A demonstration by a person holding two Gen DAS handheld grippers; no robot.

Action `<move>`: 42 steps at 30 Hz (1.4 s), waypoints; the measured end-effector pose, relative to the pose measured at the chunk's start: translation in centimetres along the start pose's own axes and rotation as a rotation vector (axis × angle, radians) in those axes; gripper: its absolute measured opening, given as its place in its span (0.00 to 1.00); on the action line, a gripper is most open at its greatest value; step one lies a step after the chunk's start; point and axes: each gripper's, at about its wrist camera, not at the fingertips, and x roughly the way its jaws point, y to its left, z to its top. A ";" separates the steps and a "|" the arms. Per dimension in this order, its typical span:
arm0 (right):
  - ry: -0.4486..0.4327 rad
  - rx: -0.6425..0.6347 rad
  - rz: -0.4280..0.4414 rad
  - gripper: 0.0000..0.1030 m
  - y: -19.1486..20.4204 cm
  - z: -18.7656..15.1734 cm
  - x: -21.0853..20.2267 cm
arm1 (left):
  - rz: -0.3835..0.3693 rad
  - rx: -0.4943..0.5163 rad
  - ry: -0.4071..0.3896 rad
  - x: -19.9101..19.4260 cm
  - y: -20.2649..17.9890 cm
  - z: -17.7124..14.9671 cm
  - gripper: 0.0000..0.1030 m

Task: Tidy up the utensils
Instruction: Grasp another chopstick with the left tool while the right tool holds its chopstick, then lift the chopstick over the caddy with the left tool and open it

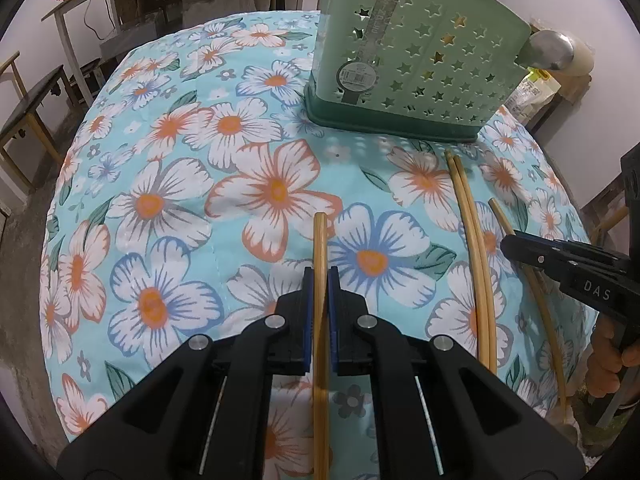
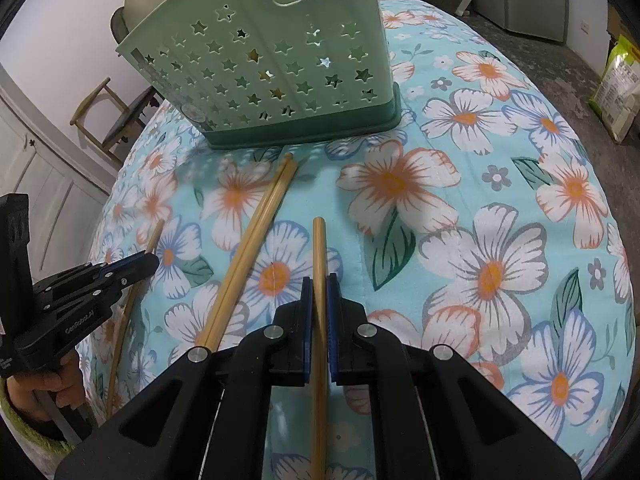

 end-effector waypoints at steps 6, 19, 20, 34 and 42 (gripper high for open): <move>-0.001 -0.002 -0.001 0.06 0.0 0.0 -0.1 | -0.011 -0.002 0.011 0.4 0.2 0.7 0.05; -0.003 0.005 0.007 0.06 -0.1 0.0 0.0 | -0.107 -0.058 -0.031 -0.6 1.0 2.8 0.05; -0.003 0.004 0.007 0.06 -0.1 0.1 -0.1 | -0.123 -0.063 -0.047 -1.4 0.9 2.9 0.05; -0.006 0.006 0.011 0.06 -0.2 -0.1 -0.1 | -0.285 -0.054 -0.265 -12.0 0.6 5.6 0.05; -0.004 0.006 0.013 0.06 -0.2 -0.1 -0.1 | -0.363 0.001 -0.421 -17.2 -0.8 9.1 0.05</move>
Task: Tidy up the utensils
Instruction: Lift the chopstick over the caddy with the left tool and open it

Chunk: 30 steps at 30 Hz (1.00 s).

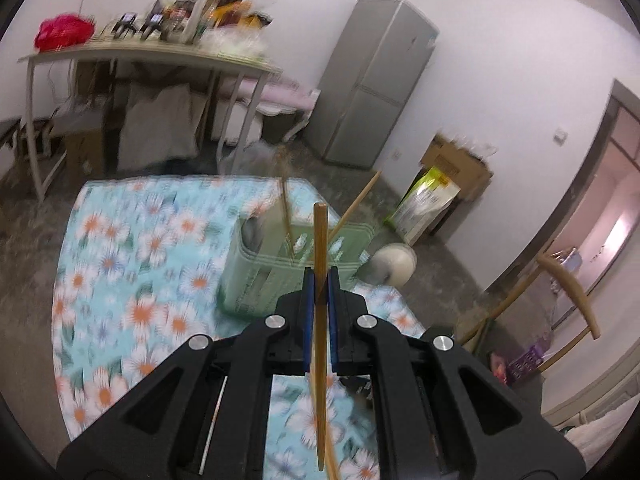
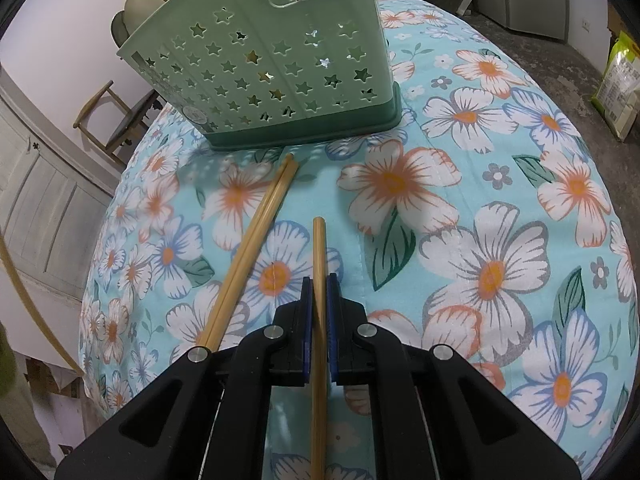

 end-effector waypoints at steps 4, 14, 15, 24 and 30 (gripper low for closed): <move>0.000 0.001 0.000 0.06 0.0 0.0 0.0 | -0.026 0.037 -0.111 -1.0 -1.3 3.4 0.05; 0.002 0.007 0.006 0.06 -0.1 0.1 0.0 | -0.073 0.043 -0.366 0.7 -3.6 9.7 0.05; 0.003 0.009 0.008 0.06 -0.1 0.0 0.0 | -0.064 0.053 -0.382 1.2 -3.9 9.9 0.05; 0.007 0.015 0.022 0.06 -0.4 0.1 0.2 | 0.069 0.135 -0.408 7.8 -5.1 9.5 0.05; 0.005 0.016 0.029 0.06 -0.5 0.1 0.1 | 0.157 0.158 -0.354 10.5 -4.3 7.8 0.06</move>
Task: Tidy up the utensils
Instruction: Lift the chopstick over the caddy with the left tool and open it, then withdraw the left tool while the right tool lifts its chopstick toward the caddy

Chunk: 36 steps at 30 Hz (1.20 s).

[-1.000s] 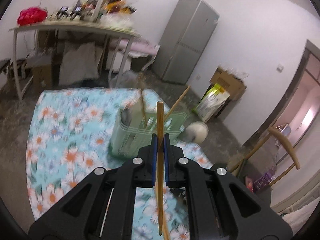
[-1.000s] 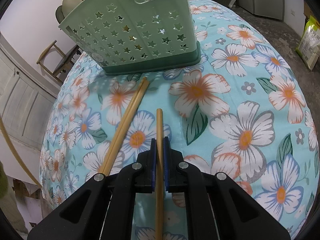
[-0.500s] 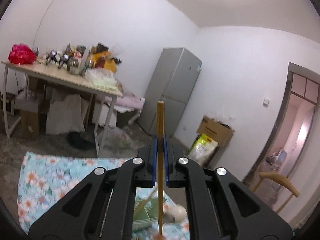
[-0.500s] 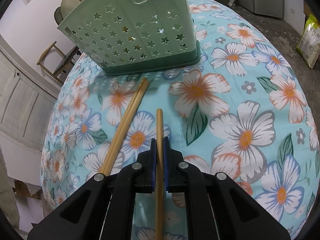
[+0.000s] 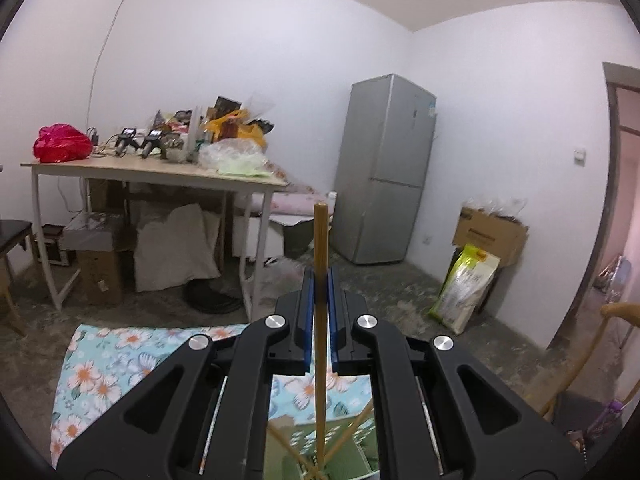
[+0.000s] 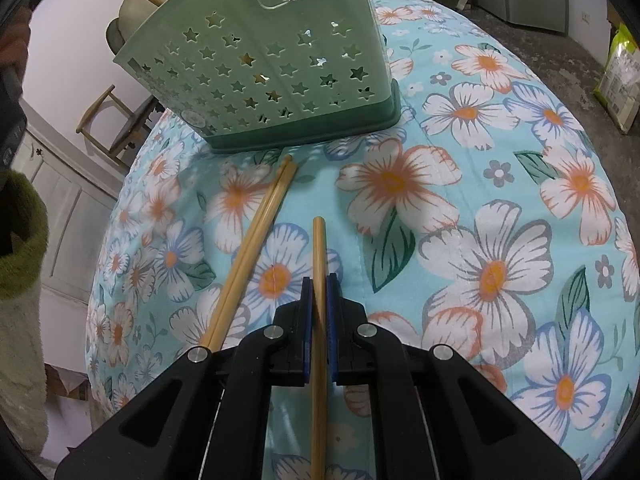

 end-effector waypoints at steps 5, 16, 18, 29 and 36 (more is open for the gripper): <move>-0.002 0.000 0.000 0.06 0.1 -0.1 0.0 | 0.000 0.011 -0.006 -1.7 0.2 -0.2 0.14; 0.013 0.012 0.022 0.07 -0.3 0.2 0.0 | 0.020 0.040 0.106 -6.8 0.1 -2.0 0.22; 0.020 0.012 0.029 0.07 -0.4 0.4 0.0 | 0.031 0.050 0.166 -7.5 0.4 -3.5 0.24; 0.031 -0.038 0.011 0.07 0.2 1.2 0.5 | 0.127 0.080 0.511 -8.6 2.0 -14.5 0.32; -0.021 -0.097 0.014 0.06 1.7 1.6 -2.1 | 0.226 0.023 0.606 -9.0 4.2 -18.7 0.35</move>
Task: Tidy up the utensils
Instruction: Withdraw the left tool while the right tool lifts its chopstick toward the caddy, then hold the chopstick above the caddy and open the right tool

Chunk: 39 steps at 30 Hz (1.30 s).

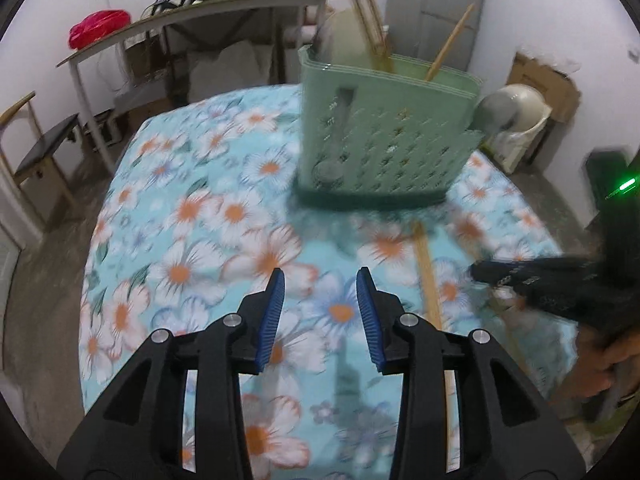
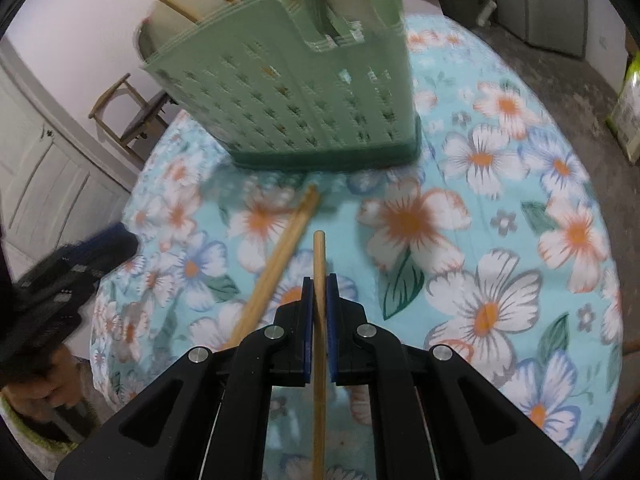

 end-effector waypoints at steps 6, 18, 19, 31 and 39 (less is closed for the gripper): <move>-0.127 -0.066 0.008 0.06 1.9 1.3 -5.1 | 0.039 -0.049 0.026 0.0 1.6 -0.3 0.38; -0.542 -0.171 0.100 0.06 5.3 7.7 -18.3 | 0.099 -0.052 0.005 0.0 2.3 0.6 0.53; -0.577 -0.176 0.102 0.06 5.5 8.3 -19.0 | 0.103 -0.053 0.006 0.1 2.3 0.6 0.56; -0.825 -0.111 0.161 0.06 6.0 16.2 -19.4 | 0.146 -0.049 -0.017 -0.2 2.3 1.0 0.61; -0.881 -0.124 0.106 0.06 6.8 18.2 -16.1 | 0.168 -0.060 -0.036 -0.5 2.7 1.4 0.64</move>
